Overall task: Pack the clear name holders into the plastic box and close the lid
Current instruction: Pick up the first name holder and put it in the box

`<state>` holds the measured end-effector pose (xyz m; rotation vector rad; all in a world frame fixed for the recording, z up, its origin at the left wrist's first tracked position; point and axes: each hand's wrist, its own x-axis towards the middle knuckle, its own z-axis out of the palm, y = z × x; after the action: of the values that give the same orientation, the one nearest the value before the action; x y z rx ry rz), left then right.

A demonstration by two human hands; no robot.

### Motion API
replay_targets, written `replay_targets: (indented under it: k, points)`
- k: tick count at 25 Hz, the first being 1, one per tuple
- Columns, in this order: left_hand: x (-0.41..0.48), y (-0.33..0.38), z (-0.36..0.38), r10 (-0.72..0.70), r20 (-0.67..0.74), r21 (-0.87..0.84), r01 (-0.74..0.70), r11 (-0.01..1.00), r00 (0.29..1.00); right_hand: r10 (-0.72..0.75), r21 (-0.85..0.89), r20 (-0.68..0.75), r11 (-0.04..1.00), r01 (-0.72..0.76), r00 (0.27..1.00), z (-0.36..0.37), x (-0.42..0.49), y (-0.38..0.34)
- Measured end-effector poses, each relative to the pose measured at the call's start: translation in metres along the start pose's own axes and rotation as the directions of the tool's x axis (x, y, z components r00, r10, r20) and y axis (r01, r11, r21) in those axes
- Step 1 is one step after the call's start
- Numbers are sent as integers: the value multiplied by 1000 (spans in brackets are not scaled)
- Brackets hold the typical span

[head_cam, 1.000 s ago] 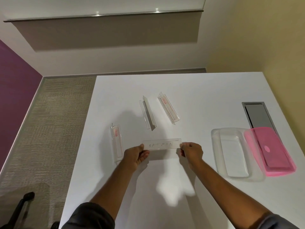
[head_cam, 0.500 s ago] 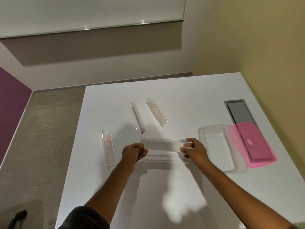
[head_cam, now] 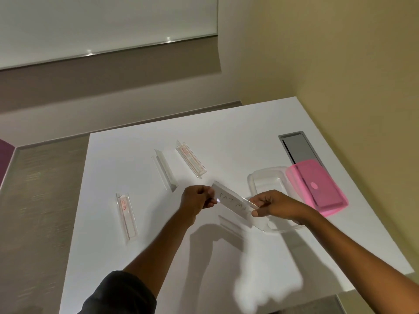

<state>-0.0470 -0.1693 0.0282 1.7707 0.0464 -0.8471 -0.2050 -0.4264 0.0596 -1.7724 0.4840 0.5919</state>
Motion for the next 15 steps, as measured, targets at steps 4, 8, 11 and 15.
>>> replay_targets:
  k: [4,8,11,15]
  points:
    - [3,15,35,-4,19,-49,5,999,1000,21,58,-1,998,-21,1000,-15,-17,20]
    - [3,23,73,-78,8,-203,78,976,997,67,127,0,990,-67,998,-23,-29,40]
    - [4,24,102,-125,-1,-287,119,950,992,71,201,-41,978,-61,997,-31,-32,54]
    - [5,20,134,-108,0,-222,105,969,994,107,269,-111,960,-73,988,-40,-31,69]
